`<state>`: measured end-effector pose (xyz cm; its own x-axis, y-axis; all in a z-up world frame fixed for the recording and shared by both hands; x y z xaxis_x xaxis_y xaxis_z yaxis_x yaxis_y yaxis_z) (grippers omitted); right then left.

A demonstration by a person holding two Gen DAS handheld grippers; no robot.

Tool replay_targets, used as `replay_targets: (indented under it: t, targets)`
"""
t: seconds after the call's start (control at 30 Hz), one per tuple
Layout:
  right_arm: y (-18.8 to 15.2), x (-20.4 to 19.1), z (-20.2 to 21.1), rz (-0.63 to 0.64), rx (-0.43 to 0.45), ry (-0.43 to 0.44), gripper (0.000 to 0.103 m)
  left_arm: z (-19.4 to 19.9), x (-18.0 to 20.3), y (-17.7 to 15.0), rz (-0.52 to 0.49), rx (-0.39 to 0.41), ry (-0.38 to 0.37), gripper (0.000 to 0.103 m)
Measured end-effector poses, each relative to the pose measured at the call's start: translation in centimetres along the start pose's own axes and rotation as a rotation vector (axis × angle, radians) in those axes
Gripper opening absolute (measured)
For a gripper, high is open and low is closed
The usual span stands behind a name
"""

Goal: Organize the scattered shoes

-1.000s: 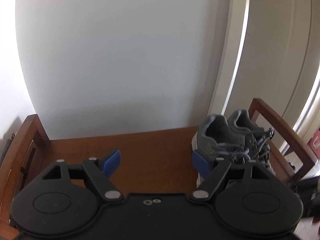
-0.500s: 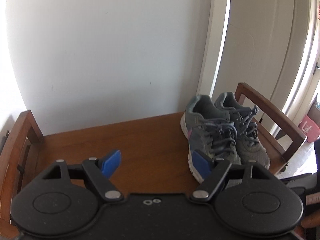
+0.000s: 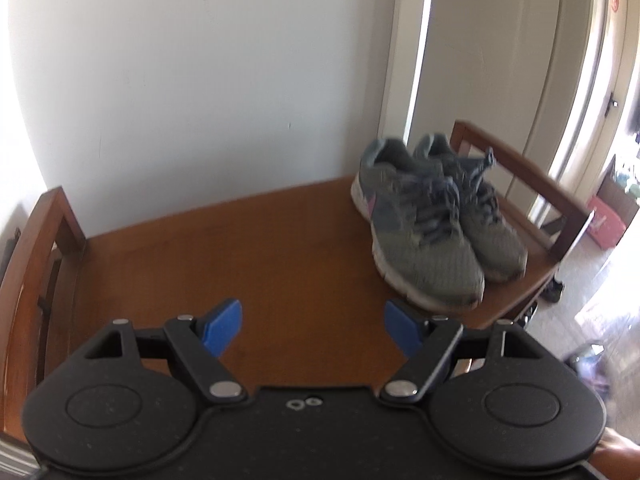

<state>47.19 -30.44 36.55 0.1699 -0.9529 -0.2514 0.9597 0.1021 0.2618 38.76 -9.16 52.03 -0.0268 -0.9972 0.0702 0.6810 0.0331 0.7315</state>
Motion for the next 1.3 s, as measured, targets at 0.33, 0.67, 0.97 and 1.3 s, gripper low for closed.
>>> replay_targets:
  t: [0.33, 0.67, 0.97, 1.3]
  targets:
    - [1.5, 0.2, -6.0, -0.094, -0.021, 0.0, 0.043, 0.5, -0.5, -2.1, 0.066, -0.036, 0.079, 0.079]
    - [-0.4, 1.8, -6.0, -0.078, 0.033, 0.07, 0.043, 2.5, 4.1, -4.1, 0.079, -0.029, 0.098, 0.079]
    - [-10.1, 5.8, 3.1, -0.013, 0.074, 0.082, 0.064, 3.5, 9.4, -6.6, 0.085, -0.04, 0.188, 0.079]
    - [-14.9, 9.8, 14.7, 0.025, 0.197, 0.042, 0.075, 5.7, 15.8, -5.2, 0.175, -0.066, 0.15, 0.081]
Point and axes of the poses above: each gripper's, at about its wrist camera, not at the fingertips, and z roughly against the way its jaws point, x to its right, y to its top, the point moved 3 cm from there along -z, roughly the way its jaws point, and after that the axes turned 3 degrees about z, right-handed, at the moved point
